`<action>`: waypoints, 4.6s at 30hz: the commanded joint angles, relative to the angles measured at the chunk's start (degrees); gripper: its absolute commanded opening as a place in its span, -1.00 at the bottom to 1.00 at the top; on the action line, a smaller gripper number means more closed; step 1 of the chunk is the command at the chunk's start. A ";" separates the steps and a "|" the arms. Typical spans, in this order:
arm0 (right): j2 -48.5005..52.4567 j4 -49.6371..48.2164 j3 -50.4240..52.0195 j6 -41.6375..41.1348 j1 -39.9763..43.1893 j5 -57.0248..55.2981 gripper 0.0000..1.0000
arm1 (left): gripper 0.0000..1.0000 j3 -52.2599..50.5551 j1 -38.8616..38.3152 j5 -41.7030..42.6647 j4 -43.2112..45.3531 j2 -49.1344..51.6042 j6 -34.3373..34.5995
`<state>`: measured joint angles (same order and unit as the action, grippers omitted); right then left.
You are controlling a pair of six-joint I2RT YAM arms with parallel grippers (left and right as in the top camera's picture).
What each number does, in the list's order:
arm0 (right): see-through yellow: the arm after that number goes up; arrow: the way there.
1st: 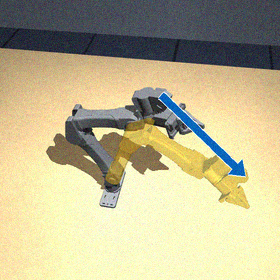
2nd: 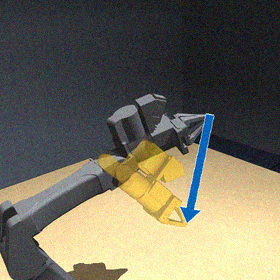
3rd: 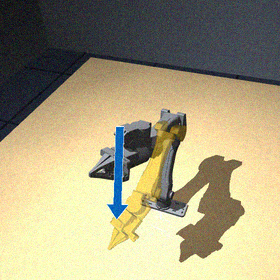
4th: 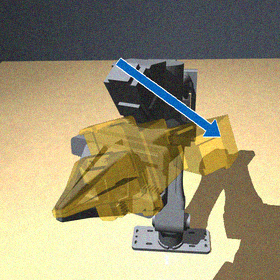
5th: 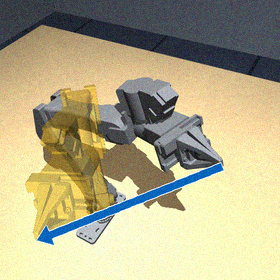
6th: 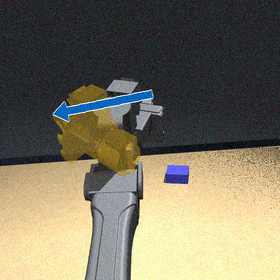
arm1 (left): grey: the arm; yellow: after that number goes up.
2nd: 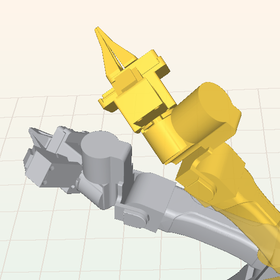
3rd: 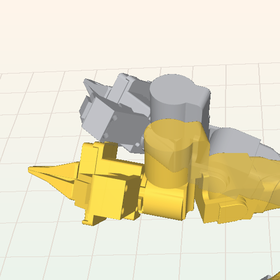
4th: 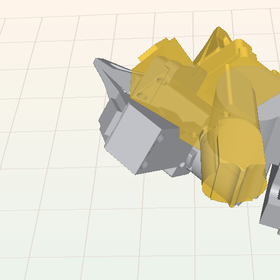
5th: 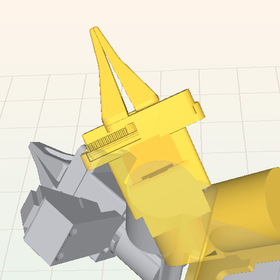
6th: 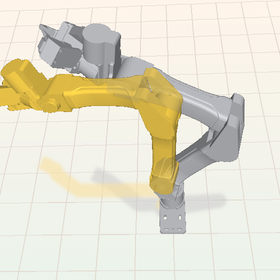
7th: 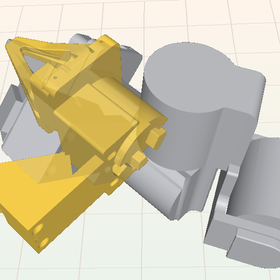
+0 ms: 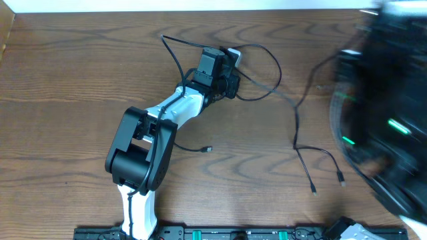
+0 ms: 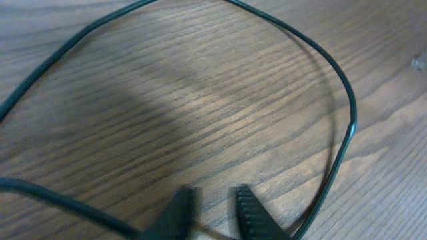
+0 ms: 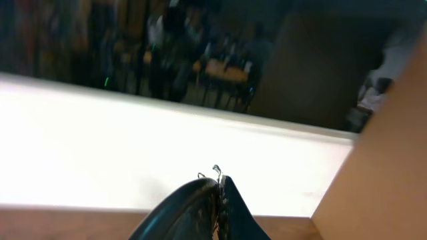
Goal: Untangle cables
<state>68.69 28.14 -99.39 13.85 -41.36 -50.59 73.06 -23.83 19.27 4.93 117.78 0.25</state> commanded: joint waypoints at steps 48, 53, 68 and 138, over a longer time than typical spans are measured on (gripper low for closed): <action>-1.31 8.98 0.07 -7.41 0.02 3.02 -0.98 | 0.86 -0.35 -11.02 4.87 4.48 -5.46 -22.82; -1.29 9.01 0.07 -7.63 0.02 2.99 -0.98 | 0.89 -0.35 -11.02 3.50 4.50 -5.46 -30.23; -1.29 10.03 0.07 -8.04 0.02 2.97 -0.98 | 0.93 -0.35 -13.03 -9.90 10.80 -5.51 -45.62; -1.29 11.76 0.07 -8.70 0.09 2.93 -0.98 | -0.85 -0.35 -24.74 -1.73 -4.81 -15.47 -39.80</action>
<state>67.96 39.81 -98.59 6.24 -41.36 -47.55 72.53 -48.60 16.64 1.06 104.81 -40.03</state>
